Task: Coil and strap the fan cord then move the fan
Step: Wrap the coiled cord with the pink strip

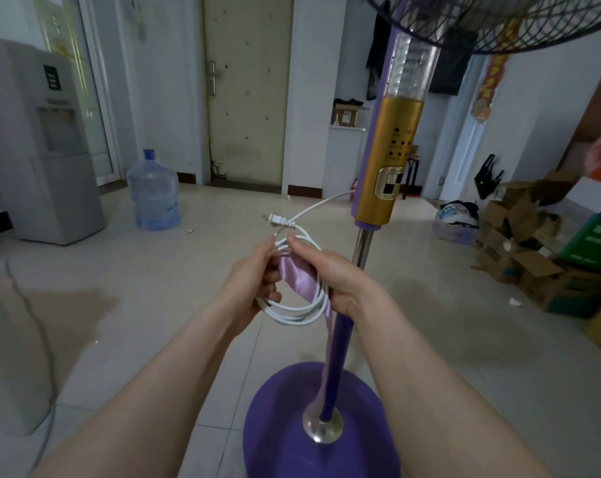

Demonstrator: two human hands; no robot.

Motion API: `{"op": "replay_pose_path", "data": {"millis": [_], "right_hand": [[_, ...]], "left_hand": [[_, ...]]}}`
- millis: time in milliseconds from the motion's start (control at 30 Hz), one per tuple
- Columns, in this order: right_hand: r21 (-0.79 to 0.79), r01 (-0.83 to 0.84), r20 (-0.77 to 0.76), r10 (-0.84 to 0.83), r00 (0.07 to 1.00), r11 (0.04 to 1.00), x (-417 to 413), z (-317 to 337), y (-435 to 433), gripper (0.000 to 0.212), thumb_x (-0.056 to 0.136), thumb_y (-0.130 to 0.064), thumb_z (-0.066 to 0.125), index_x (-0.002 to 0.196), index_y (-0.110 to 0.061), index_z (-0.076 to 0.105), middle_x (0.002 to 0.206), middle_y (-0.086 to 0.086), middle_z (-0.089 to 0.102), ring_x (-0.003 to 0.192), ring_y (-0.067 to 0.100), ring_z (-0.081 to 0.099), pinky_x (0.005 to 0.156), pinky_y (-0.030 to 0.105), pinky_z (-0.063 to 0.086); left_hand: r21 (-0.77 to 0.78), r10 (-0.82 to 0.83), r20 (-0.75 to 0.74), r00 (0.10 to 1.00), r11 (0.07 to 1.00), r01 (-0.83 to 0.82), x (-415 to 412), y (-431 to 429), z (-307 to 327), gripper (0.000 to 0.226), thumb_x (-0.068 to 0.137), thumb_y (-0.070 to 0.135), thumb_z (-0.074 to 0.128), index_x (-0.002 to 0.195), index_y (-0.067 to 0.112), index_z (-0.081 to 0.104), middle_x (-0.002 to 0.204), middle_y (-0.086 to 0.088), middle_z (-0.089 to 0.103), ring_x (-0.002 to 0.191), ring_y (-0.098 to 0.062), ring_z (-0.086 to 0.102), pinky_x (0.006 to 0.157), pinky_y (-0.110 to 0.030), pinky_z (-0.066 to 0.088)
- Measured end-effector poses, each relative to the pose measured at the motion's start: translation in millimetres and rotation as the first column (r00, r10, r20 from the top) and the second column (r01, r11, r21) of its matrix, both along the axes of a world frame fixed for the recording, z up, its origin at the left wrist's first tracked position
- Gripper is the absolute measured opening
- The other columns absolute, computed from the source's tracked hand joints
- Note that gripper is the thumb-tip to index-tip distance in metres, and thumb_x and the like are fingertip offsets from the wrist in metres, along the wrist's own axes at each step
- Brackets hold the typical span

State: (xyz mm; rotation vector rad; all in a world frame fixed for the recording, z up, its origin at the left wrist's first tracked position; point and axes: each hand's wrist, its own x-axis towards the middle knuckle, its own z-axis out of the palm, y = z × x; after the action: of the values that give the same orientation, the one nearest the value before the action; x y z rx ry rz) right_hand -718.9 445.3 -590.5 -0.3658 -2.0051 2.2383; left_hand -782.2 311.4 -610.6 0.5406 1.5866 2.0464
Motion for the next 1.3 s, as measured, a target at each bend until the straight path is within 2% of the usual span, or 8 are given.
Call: {"op": "replay_pose_path", "data": {"millis": [167,300,600,700,833,1000,1200,1300], "right_hand": [[0.024,0.061,-0.045,-0.06,0.997,0.998,1,9,-7,0.03,0.094,-0.034,0.063,0.104,-0.007,0.074,0.1,0.016,0.077,0.091,0.025,0.074,0.09,0.035,0.058],[0.029,0.047,-0.075,-0.044,0.996,0.998,3,16,-6,0.033,0.096,-0.032,0.06,0.11,-0.005,0.072,0.105,0.015,0.076,0.098,0.026,0.073,0.089,0.034,0.058],[0.35,0.181,-0.031,-0.182,0.983,0.919,-5,6,-12,0.04,0.089,-0.053,0.06,0.106,-0.019,0.071,0.1,0.007,0.072,0.095,0.025,0.067,0.086,0.036,0.055],[0.325,0.188,-0.005,-0.198,0.98,0.927,-4,5,-9,0.049,0.087,-0.058,0.059,0.117,-0.019,0.065,0.112,0.007,0.068,0.106,0.028,0.064,0.097,0.044,0.053],[0.342,0.211,-0.011,-0.221,0.975,0.916,-4,6,-5,0.053,0.086,-0.06,0.058,0.122,-0.021,0.063,0.115,0.008,0.067,0.107,0.029,0.063,0.098,0.047,0.052],[0.315,0.221,-0.033,-0.222,0.975,0.923,-5,-3,-3,0.043,0.09,-0.054,0.058,0.118,-0.022,0.065,0.105,0.0,0.068,0.096,0.021,0.064,0.081,0.035,0.056],[0.141,0.306,-0.015,-0.307,0.952,0.942,-6,-12,-7,0.036,0.088,-0.052,0.061,0.109,-0.024,0.067,0.106,0.006,0.072,0.096,0.025,0.07,0.087,0.043,0.058],[0.17,0.357,-0.031,-0.357,0.933,0.918,-5,-13,-4,0.026,0.091,-0.049,0.059,0.096,-0.024,0.068,0.102,0.006,0.071,0.096,0.025,0.067,0.085,0.04,0.057]], "left_hand": [[-0.219,-0.007,0.22,0.976,0.974,0.056,3,-2,3,0.083,0.085,0.078,0.02,0.101,0.009,0.064,0.088,-0.016,0.075,0.083,-0.027,0.072,0.066,-0.034,0.058],[-0.04,-0.082,0.446,0.891,0.993,0.112,-1,-1,10,0.083,0.083,0.079,0.027,0.106,0.009,0.065,0.086,-0.014,0.075,0.08,-0.025,0.067,0.064,-0.033,0.055],[0.053,0.336,0.296,0.894,0.929,-0.367,-9,13,-4,0.034,0.096,0.043,0.051,0.075,0.019,0.063,0.059,0.0,0.049,0.042,-0.009,0.04,0.04,-0.021,0.034],[0.111,0.31,0.421,0.852,0.915,-0.388,-13,12,-2,0.029,0.094,0.026,0.059,0.068,0.014,0.056,0.059,-0.002,0.044,0.035,-0.007,0.036,0.035,-0.015,0.032],[0.235,0.133,0.532,0.836,0.925,-0.297,-8,8,-2,0.019,0.093,0.025,0.06,0.078,0.014,0.062,0.057,0.002,0.047,0.045,-0.006,0.038,0.038,-0.015,0.036],[0.218,0.305,0.311,0.9,0.899,-0.38,0,6,-4,0.012,0.091,0.021,0.062,0.095,0.015,0.072,0.058,0.003,0.058,0.047,-0.007,0.046,0.046,-0.018,0.04],[0.309,0.339,0.588,0.734,0.745,-0.591,6,14,11,0.025,0.092,0.023,0.062,0.105,0.002,0.068,0.076,-0.009,0.073,0.059,-0.017,0.071,0.059,-0.027,0.058],[0.245,0.417,0.508,0.754,0.769,-0.59,10,16,9,0.025,0.09,0.035,0.062,0.095,0.013,0.071,0.07,-0.003,0.074,0.06,-0.015,0.072,0.055,-0.026,0.055]]}}
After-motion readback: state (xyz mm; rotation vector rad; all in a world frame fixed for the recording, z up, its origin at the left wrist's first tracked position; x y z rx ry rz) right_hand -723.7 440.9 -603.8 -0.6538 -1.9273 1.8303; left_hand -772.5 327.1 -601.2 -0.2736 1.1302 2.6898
